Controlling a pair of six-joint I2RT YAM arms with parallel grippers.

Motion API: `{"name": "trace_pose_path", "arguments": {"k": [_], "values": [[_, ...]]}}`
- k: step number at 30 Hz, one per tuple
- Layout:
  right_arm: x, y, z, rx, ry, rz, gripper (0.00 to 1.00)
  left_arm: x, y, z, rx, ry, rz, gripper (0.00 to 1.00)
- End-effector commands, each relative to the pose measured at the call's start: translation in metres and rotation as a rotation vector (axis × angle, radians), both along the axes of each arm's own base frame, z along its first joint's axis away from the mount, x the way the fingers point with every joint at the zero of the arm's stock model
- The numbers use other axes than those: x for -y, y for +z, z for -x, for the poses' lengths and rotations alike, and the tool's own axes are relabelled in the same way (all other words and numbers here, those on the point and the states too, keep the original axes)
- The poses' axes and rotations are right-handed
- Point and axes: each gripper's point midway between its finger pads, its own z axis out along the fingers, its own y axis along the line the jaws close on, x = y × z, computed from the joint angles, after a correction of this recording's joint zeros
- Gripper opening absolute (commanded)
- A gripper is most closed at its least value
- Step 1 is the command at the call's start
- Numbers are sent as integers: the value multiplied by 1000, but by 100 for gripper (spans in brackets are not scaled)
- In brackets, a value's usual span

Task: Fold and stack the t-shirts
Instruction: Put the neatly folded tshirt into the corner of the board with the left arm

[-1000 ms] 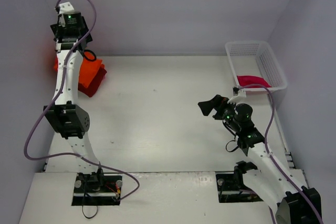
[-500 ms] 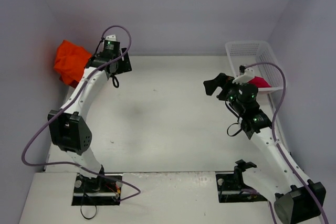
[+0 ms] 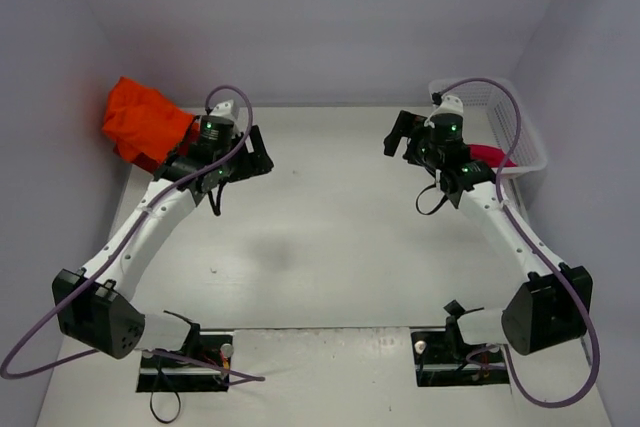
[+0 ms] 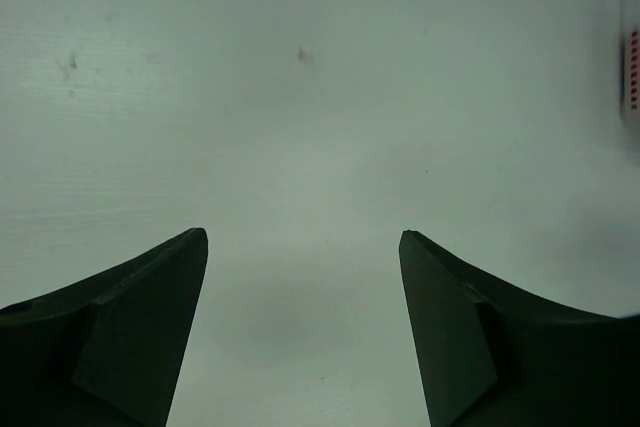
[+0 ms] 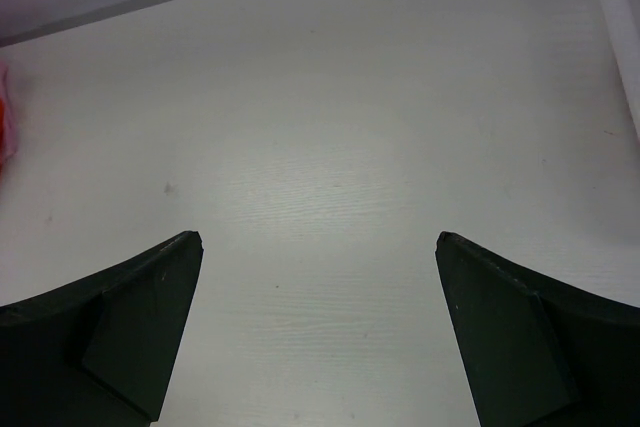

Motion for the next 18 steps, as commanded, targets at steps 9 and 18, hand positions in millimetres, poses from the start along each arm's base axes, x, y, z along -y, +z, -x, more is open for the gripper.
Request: {"name": "trace_pose_path", "arguments": {"k": [9, 18], "values": [[48, 36, -36, 25, -201, 87, 100, 60, -20, 46, -69, -217, 111, 72], [74, 22, -35, -30, -289, 116, 100, 87, -41, 76, -103, -327, 130, 72]]}}
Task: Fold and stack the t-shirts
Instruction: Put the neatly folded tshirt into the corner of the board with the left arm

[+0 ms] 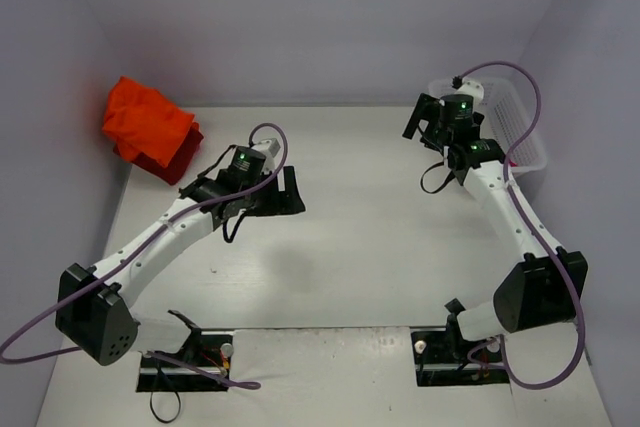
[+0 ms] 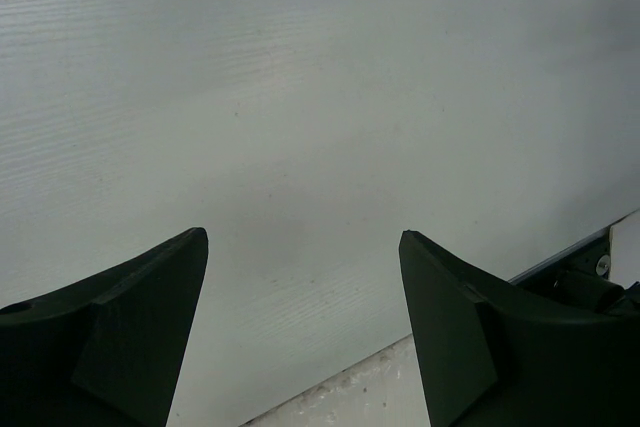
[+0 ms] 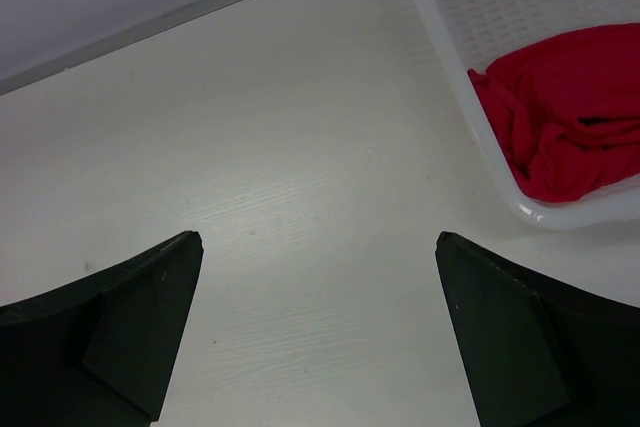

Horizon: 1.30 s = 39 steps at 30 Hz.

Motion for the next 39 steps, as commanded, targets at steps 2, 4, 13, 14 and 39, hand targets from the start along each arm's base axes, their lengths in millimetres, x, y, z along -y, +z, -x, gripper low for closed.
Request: {"name": "trace_pose_path", "arguments": {"k": [2, 4, 13, 14, 39], "values": [[17, 3, -4, 5, -63, 18, 100, 12, 20, -1, 63, -32, 73, 72], [17, -5, -1, -22, -66, 23, 100, 13, 12, 0, 43, -39, 66, 72], [29, -23, 10, -75, -106, 70, 100, 3, 14, 9, 54, -7, 76, 72], [31, -23, 9, -75, -110, 75, 100, 3, 19, 10, 68, -5, 88, 72], [81, -46, -52, -103, -220, 56, 100, 2, 33, -5, 112, 16, 53, 72]]}}
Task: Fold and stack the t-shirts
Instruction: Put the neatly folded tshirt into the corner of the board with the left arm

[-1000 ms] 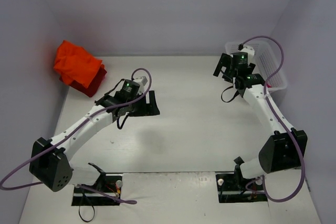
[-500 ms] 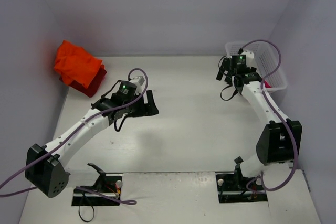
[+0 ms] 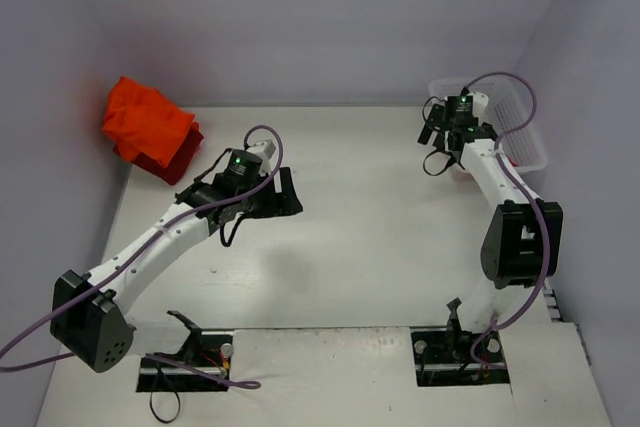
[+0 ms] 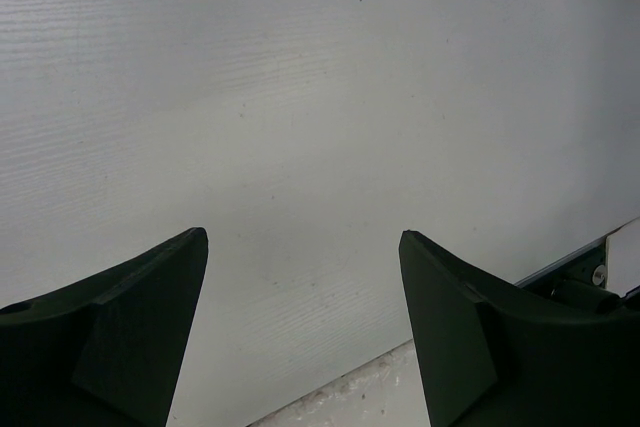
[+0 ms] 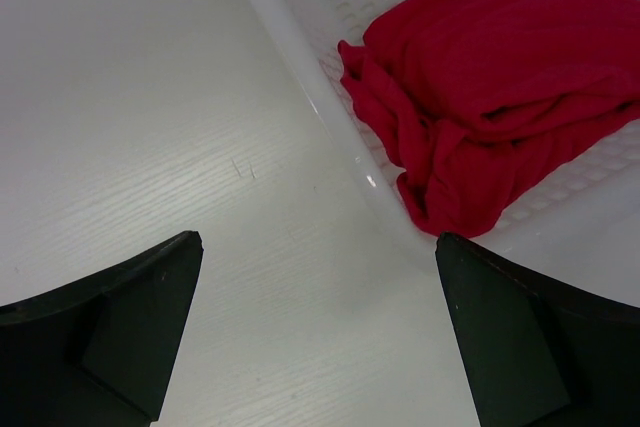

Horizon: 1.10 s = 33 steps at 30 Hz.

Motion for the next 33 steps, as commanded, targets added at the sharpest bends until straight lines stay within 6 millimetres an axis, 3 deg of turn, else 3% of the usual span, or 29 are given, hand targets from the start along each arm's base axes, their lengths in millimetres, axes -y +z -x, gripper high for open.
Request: {"name": "trace_pose_path", "arguments": {"k": [1, 3, 5, 14, 25, 33], "values": [[14, 54, -26, 168, -40, -16, 100, 4, 34, -10, 101, -6, 34, 72], [18, 57, -27, 175, -45, -10, 100, 6, 32, -11, 96, -15, 35, 72], [37, 57, -26, 172, -72, 4, 100, 8, 28, -13, 92, -17, 30, 72], [80, 31, -21, 121, -171, 8, 100, 17, 14, -19, 61, -43, 28, 72], [82, 4, -25, 82, -183, -12, 99, 10, 15, -27, 66, -46, -15, 72], [82, -12, -30, 69, -189, -23, 89, 5, 14, -30, 61, -42, -30, 72]]}}
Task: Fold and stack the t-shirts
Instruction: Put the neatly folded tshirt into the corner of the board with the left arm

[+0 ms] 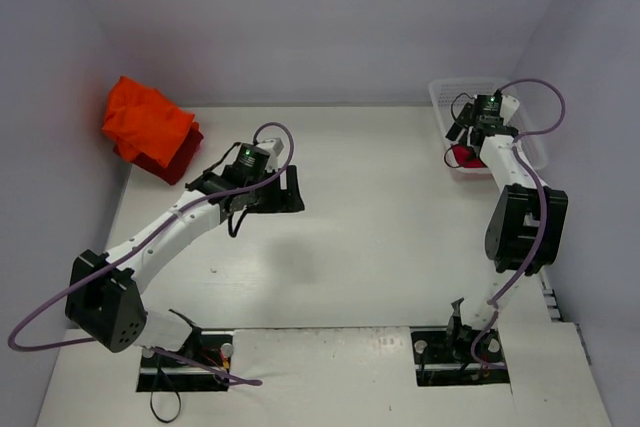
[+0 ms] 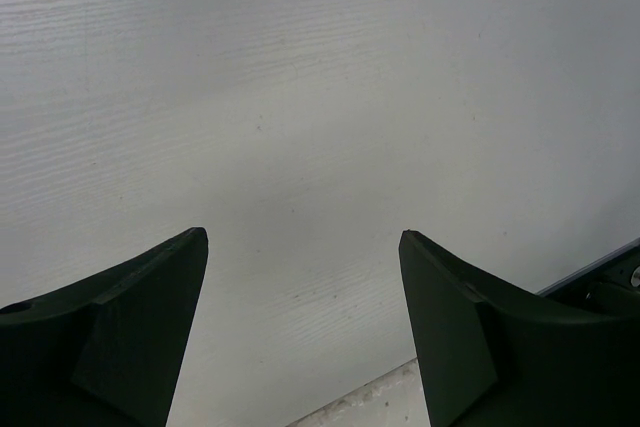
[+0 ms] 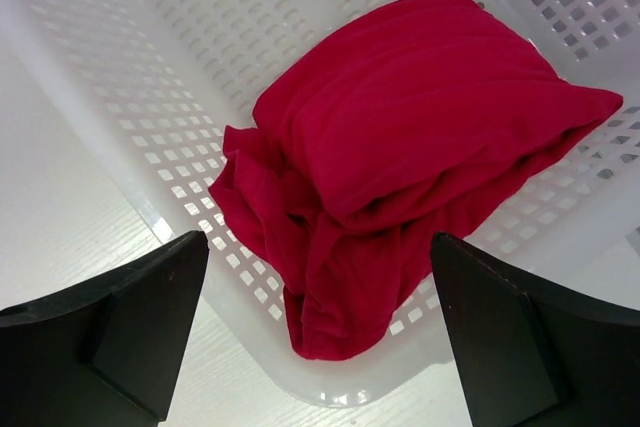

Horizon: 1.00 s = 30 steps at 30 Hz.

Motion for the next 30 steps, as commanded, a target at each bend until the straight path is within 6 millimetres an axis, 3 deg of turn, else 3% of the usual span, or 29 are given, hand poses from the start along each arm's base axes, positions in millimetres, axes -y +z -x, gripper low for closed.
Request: {"name": "trace_pose_path", "arguments": {"k": [1, 8, 15, 22, 30], "values": [[3, 1, -9, 41, -20, -3, 89, 1, 30, -13, 84, -6, 25, 72], [14, -8, -9, 35, -34, -2, 76, -8, 26, -15, 79, 10, 10, 72], [34, -9, -7, 48, -70, -2, 76, -11, 19, -20, 71, 17, 5, 72], [51, -15, -10, 54, -89, -13, 70, -10, 12, -27, 53, 14, 7, 72], [39, -30, -34, 93, -39, -92, 70, -14, 13, -34, 57, 26, 20, 72]]}}
